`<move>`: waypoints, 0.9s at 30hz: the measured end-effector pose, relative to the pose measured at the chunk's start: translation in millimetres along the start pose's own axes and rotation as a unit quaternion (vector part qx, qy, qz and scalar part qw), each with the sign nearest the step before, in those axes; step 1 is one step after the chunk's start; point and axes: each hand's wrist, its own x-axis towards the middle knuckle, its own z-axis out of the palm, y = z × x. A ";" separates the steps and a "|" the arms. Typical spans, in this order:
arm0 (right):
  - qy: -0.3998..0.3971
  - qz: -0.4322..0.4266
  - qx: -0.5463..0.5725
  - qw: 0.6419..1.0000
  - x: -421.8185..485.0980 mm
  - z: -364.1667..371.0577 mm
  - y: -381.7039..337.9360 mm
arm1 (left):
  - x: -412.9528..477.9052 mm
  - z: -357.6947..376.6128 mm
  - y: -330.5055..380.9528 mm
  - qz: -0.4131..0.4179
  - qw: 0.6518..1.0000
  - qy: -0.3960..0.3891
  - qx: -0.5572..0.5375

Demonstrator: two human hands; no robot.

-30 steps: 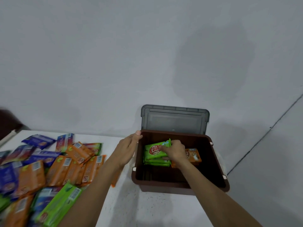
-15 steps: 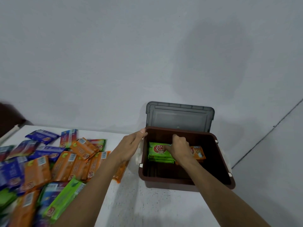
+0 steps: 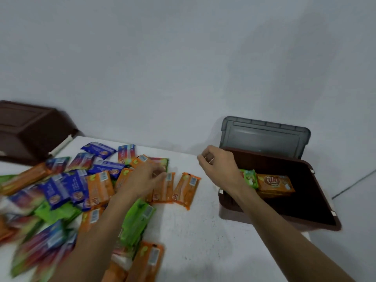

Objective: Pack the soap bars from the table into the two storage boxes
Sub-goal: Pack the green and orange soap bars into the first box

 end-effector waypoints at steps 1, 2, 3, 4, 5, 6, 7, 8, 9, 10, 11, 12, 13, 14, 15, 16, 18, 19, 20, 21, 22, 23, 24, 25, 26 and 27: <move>-0.015 -0.006 -0.006 1.000 -0.9 9.9 -6.5 | -6.5 -2.7 -6.8 -0.013 0.999 -0.019 0.047; -0.035 -0.008 -0.022 0.999 -1.7 19.3 -10.9 | -11.7 -3.6 -14.3 -0.030 0.995 -0.035 0.085; -0.062 -0.002 -0.050 0.997 -2.1 30.7 -15.5 | -17.9 -6.5 -20.9 -0.048 0.992 -0.049 0.109; -0.091 0.012 -0.083 0.992 -2.8 42.6 -17.5 | -23.4 -7.5 -27.6 -0.061 0.989 -0.063 0.118; -0.120 0.032 -0.110 0.986 -3.4 54.2 -18.1 | -28.7 -8.5 -31.8 -0.071 0.987 -0.077 0.122; -0.145 0.056 -0.129 0.979 -3.2 65.0 -17.2 | -32.3 -9.0 -35.8 -0.076 0.985 -0.088 0.126; -0.167 0.084 -0.143 0.972 -3.0 74.0 -16.2 | -35.9 -9.8 -37.6 -0.077 0.982 -0.103 0.136; -0.187 0.111 -0.156 0.964 -2.6 81.8 -14.7 | -38.5 -10.2 -39.9 -0.080 0.980 -0.116 0.143; -0.206 0.135 -0.164 0.955 -1.8 88.5 -12.5 | -41.0 -10.3 -41.1 -0.084 0.976 -0.130 0.151; -0.221 0.155 -0.167 0.948 -0.5 93.3 -10.0 | -42.9 -9.7 -42.7 -0.088 0.973 -0.142 0.157; -0.230 0.171 -0.165 0.944 1.1 96.5 -7.9 | -44.3 -8.5 -43.1 -0.088 0.971 -0.149 0.164; -0.235 0.185 -0.157 0.941 2.7 98.7 -6.5 | -45.8 -7.7 -42.7 -0.085 0.970 -0.151 0.170; -0.240 0.200 -0.147 0.939 4.0 100.6 -5.0 | -46.9 -6.9 -42.0 -0.081 0.969 -0.150 0.178; -0.242 0.213 -0.138 0.937 5.0 102.4 -2.9 | -47.4 -6.0 -41.7 -0.078 0.969 -0.147 0.185; -0.244 0.225 -0.131 0.934 5.5 103.9 -1.6 | -47.6 -5.1 -41.5 -0.074 0.969 -0.147 0.187; -0.245 0.237 -0.126 0.932 5.4 105.5 -0.7 | -47.8 -4.1 -41.8 -0.072 0.970 -0.148 0.181; -0.246 0.248 -0.124 0.929 5.3 107.7 -0.7 | -47.0 -2.5 -42.7 -0.068 0.972 -0.158 0.161; -0.250 0.245 -0.126 0.928 5.4 108.4 -1.3 | -47.0 -2.0 -42.9 -0.065 0.973 -0.164 0.151; -0.255 0.239 -0.130 0.928 6.0 108.8 -1.9 | -47.0 -1.8 -42.9 -0.062 0.973 -0.169 0.142; -0.260 0.236 -0.133 0.927 6.4 108.8 -2.6 | -47.1 -1.5 -42.7 -0.057 0.974 -0.172 0.136; -0.260 0.237 -0.134 0.926 6.8 108.6 -2.9 | -47.1 -1.5 -42.4 -0.053 0.974 -0.175 0.132; -0.258 0.246 -0.131 0.925 6.7 108.7 -3.2 | -47.2 -1.5 -42.7 -0.049 0.975 -0.177 0.128; -0.255 0.257 -0.128 0.923 6.1 108.7 -3.6 | -47.0 -1.4 -43.3 -0.046 0.975 -0.177 0.123; -0.256 0.263 -0.129 0.921 5.6 109.0 -3.8 | -46.6 -1.4 -44.2 -0.044 0.976 -0.178 0.116; -0.262 0.264 -0.135 0.919 4.9 109.3 -4.0 | -45.7 -1.3 -45.6 -0.041 0.977 -0.178 0.108; -0.267 0.263 -0.140 0.917 4.6 109.6 -3.8 | -44.6 -1.5 -46.5 -0.037 0.978 -0.178 0.101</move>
